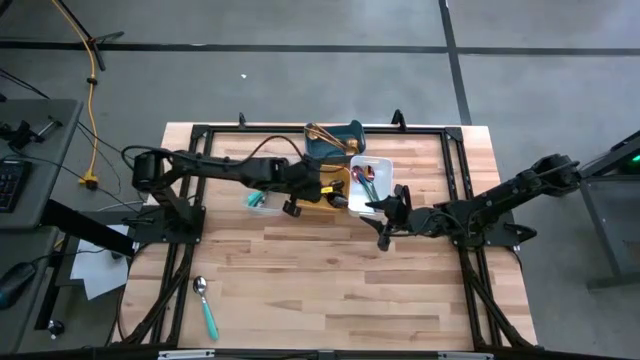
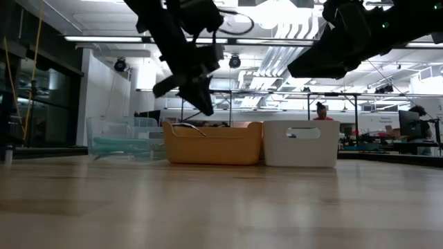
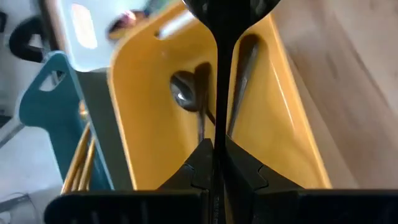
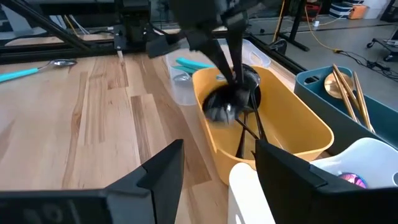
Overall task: Sort silverware by color (type)
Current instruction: Put the silver spoon into the orange bin
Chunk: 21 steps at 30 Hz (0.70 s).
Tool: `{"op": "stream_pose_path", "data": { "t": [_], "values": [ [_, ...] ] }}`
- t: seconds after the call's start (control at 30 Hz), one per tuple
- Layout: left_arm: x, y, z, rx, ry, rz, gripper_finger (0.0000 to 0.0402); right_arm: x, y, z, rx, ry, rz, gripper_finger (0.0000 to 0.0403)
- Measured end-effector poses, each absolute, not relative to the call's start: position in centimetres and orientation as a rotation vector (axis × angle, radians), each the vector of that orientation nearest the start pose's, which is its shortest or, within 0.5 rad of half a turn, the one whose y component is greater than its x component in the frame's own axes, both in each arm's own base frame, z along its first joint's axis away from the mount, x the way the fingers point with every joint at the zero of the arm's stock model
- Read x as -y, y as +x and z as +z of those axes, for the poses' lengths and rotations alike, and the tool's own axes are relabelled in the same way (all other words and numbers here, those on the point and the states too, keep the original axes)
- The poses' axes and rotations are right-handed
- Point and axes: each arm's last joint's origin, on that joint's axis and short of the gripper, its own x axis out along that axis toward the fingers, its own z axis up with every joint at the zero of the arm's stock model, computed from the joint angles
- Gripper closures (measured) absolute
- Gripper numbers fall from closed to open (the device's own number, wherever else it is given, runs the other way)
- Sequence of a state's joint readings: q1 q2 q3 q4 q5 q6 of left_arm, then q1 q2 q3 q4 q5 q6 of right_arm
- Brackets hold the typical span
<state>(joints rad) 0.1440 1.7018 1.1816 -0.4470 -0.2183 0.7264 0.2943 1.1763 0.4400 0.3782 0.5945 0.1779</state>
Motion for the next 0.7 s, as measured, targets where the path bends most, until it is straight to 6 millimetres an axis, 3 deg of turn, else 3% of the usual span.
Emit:
{"op": "stream_pose_path", "data": {
  "t": [0.33, 0.7],
  "values": [
    [-6.03, 34.44, 20.57, -1.151, 0.757, -0.035, 0.039, -5.02, 22.14, 19.54, -0.292, 0.025, -0.324, 0.0213],
    [-6.15, 34.4, 20.61, -1.151, 0.685, 0.034, 0.0301, -5.02, 22.15, 19.55, -0.29, 0.027, -0.325, 0.0213]
  ]
}}
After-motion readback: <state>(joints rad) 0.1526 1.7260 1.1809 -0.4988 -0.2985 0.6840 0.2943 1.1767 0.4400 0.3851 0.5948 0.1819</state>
